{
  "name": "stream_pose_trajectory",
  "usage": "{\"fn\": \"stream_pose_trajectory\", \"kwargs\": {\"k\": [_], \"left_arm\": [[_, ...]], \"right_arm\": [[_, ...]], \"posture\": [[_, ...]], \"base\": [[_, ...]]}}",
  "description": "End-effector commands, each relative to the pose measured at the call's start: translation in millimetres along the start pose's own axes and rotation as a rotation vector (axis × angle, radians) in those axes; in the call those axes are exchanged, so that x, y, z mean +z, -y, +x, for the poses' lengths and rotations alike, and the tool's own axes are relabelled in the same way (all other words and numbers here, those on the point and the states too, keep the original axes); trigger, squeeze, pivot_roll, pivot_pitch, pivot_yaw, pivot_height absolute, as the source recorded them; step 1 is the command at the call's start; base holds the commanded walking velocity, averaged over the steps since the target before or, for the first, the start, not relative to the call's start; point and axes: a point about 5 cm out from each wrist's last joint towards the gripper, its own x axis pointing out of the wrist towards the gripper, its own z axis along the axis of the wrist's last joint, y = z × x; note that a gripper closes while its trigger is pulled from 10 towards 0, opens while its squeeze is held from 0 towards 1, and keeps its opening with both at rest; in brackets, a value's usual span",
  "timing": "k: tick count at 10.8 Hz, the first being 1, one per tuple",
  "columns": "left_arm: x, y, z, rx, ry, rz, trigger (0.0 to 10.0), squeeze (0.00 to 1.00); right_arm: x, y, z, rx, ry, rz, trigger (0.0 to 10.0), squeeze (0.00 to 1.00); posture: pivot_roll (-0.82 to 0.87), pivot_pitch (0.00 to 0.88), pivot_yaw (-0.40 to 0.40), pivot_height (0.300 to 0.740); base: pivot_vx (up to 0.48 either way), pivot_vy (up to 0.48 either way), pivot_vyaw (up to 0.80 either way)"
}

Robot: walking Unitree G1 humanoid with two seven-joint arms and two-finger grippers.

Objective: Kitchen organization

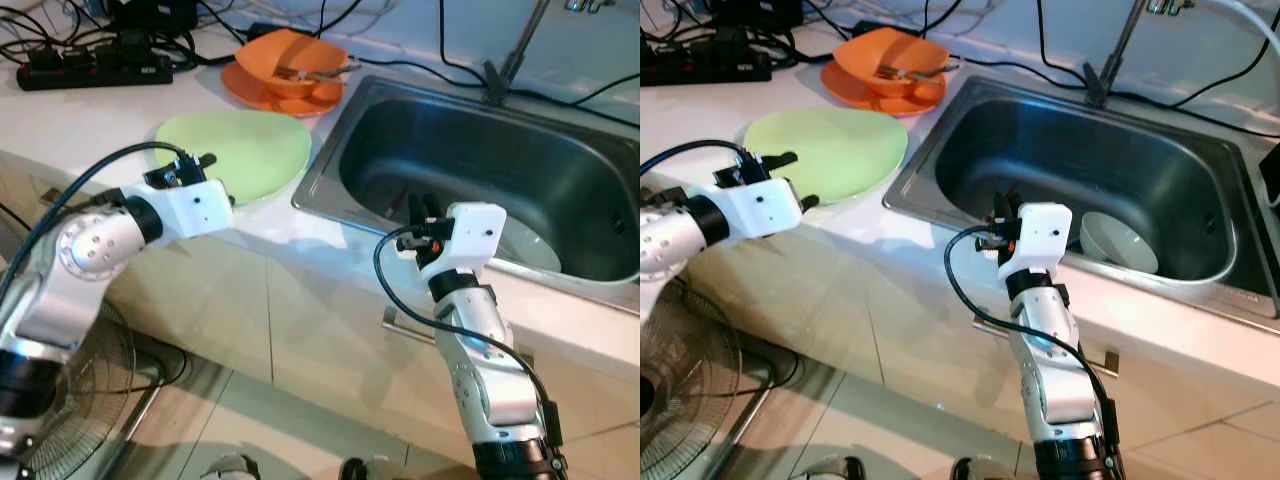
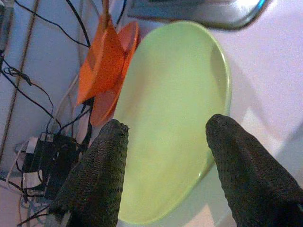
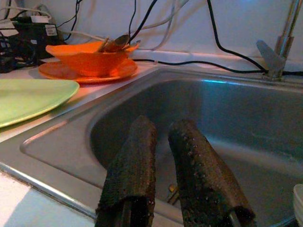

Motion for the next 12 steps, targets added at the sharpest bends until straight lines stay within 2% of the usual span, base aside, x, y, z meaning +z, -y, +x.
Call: {"fn": "stream_pose_trajectory", "kwargs": {"k": [1,3,6,12], "left_arm": [[1.6,-1.6,2.2,-0.026,0.007,0.025,10.0,0.00],[0.4,2.1,6.4,-0.074,-0.001,0.049,10.0,0.00],[-6.4,3.6,10.9,-0.100,-0.040,0.135,10.0,0.00],[-4.1,4.9,25.6,-0.093,-0.050,0.175,10.0,0.00]], "right_arm": [[-1.9,2.7,0.5,-0.017,-0.017,-0.006,10.0,0.00],[-1.9,1.3,1.0,-0.018,-0.019,-0.002,10.0,0.00],[-3.1,1.8,1.1,-0.024,-0.026,-0.001,10.0,0.00],[-4.4,1.7,0.0,-0.032,-0.036,0.001,10.0,0.00]], "posture": [[-0.01,0.079,-0.055,0.740],[-0.01,0.082,-0.053,0.740],[-0.01,0.086,-0.053,0.740],[-0.02,0.095,-0.046,0.740]], "base": [[0.000,0.000,0.00],[0.000,0.000,0.00],[0.000,0.000,0.00],[0.000,0.000,0.00]]}}
